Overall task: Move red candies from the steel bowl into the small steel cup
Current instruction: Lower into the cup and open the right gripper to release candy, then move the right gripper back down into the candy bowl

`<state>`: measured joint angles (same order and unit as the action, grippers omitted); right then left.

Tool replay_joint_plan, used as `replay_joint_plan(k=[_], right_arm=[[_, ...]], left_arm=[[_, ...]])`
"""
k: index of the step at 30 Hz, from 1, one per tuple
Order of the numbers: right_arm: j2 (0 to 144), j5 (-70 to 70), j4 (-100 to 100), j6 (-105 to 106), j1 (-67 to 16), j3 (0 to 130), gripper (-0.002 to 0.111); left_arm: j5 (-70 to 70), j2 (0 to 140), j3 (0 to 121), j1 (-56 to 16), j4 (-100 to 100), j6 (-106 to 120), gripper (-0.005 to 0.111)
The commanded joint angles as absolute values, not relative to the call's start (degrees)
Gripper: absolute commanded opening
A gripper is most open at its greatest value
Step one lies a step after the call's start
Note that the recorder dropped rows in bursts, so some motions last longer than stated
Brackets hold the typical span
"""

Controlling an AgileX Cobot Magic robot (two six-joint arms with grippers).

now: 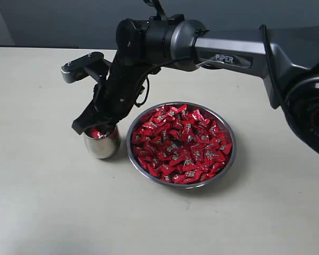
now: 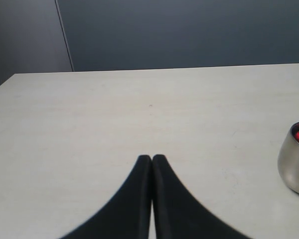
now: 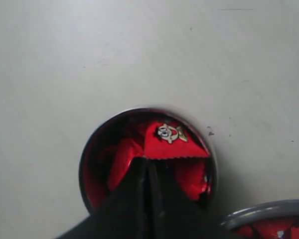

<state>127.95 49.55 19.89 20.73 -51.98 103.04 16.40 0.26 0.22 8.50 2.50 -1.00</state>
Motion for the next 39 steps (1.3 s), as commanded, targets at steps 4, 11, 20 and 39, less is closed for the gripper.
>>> replay_joint_plan(k=[4,11,20,39], right_arm=[[127.94,49.97,19.28,21.38,-52.02,103.16,0.0],[127.84,50.36,19.4,22.35,-52.02,103.16,0.028],[127.18,49.96,19.5,22.35,-52.02,103.29,0.031],[125.37,55.57,7.06,12.94,-52.02,113.4,-0.001]], left_arm=[[16.3,0.0,0.0,8.39,2.57,-1.15,0.0],[16.3,0.0,0.0,8.39,2.57,-1.15,0.0],[16.3,0.0,0.0,8.39,2.57,-1.15,0.0],[16.3,0.0,0.0,8.39,2.57,-1.15,0.0]])
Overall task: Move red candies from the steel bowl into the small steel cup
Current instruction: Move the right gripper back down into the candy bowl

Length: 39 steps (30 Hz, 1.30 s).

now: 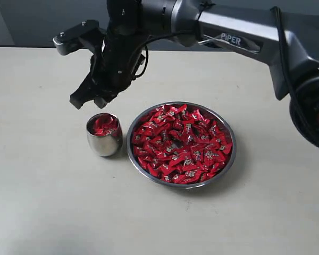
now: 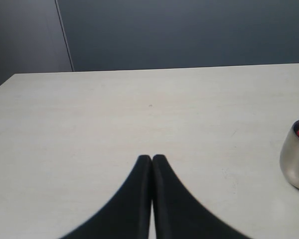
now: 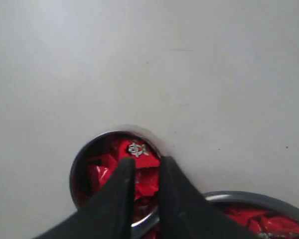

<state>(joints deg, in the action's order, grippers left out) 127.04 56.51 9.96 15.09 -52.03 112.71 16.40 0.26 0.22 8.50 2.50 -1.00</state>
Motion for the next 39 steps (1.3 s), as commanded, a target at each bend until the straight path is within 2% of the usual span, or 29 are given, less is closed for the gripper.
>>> replay_joint_plan(k=[1,5,10,19,24,36,38,39], right_arm=[[124.79,54.61,5.95,11.83,-52.02,113.4,0.0],[121.25,47.13,5.45,6.65,-50.01,108.5,0.0],[112.61,37.24,6.47,4.86,-42.71,92.69,0.0],[102.24,31.1,7.34,4.29,-35.3,74.26,0.0],[100.94,37.18,6.17,4.51,-34.36,69.25,0.0],[105.55,47.69,7.16,4.73,-34.75,68.95,0.0],[106.43,47.69,7.31,6.84,-35.65,68.95,0.003],[106.98,47.97,7.42,6.95,-36.75,68.95,0.009]], left_arm=[[16.3,0.0,0.0,8.39,2.57,-1.15,0.0],[16.3,0.0,0.0,8.39,2.57,-1.15,0.0],[16.3,0.0,0.0,8.39,2.57,-1.15,0.0],[16.3,0.0,0.0,8.39,2.57,-1.15,0.0],[16.3,0.0,0.0,8.39,2.57,-1.15,0.0],[16.3,0.0,0.0,8.39,2.57,-1.15,0.0],[16.3,0.0,0.0,8.39,2.57,-1.15,0.0],[16.3,0.0,0.0,8.39,2.57,-1.15,0.0]])
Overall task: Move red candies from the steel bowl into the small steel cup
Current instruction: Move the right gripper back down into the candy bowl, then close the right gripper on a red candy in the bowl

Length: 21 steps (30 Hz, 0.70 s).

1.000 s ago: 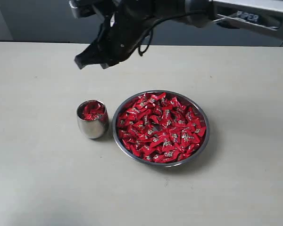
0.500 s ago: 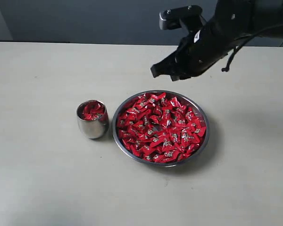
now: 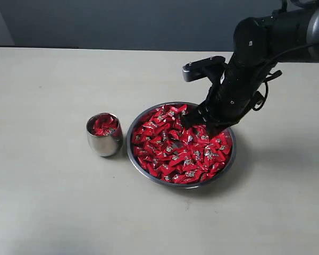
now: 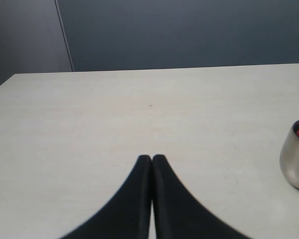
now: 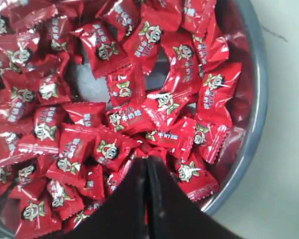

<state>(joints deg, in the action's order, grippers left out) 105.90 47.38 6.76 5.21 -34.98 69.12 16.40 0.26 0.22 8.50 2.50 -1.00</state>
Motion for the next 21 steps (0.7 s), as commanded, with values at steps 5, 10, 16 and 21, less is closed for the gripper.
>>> replay_joint_plan(k=[5,10,16,21], right_arm=[[110.03,47.02,6.68,6.95,-39.43,70.15,0.031],[113.79,51.3,5.81,5.75,-39.43,76.5,0.031],[117.54,55.47,3.9,5.75,-39.43,79.26,0.031],[118.5,56.59,3.9,5.63,-39.43,79.26,0.031]], left_arm=[[16.3,0.0,0.0,8.39,2.57,-1.15,0.0],[16.3,0.0,0.0,8.39,2.57,-1.15,0.0],[16.3,0.0,0.0,8.39,2.57,-1.15,0.0],[16.3,0.0,0.0,8.39,2.57,-1.15,0.0]])
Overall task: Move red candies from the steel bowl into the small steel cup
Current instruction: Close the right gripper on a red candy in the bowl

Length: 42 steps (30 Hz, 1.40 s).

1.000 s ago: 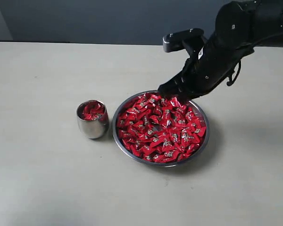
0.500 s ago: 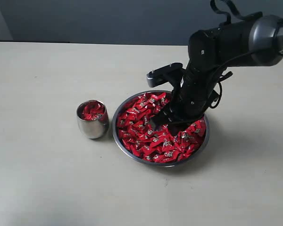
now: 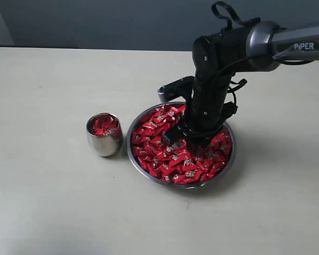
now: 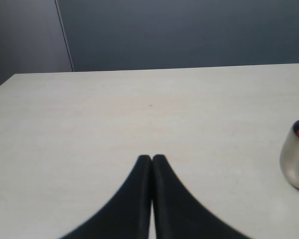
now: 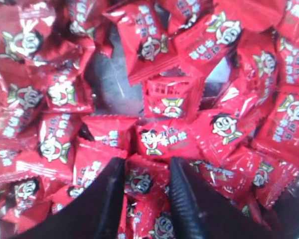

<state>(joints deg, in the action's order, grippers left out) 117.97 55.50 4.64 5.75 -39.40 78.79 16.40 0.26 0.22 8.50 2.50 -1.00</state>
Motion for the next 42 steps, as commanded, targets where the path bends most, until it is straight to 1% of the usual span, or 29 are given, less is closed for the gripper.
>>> replay_joint_plan(k=[1,20,42], right_arm=[[118.5,56.59,3.9,5.62,-39.43,79.26,0.031],[118.5,57.22,4.58,5.63,-39.43,79.26,0.031],[118.52,54.55,4.47,5.92,-39.43,79.26,0.031]], left_arm=[[16.3,0.0,0.0,8.39,2.57,-1.15,0.0],[16.3,0.0,0.0,8.39,2.57,-1.15,0.0],[16.3,0.0,0.0,8.39,2.57,-1.15,0.0]])
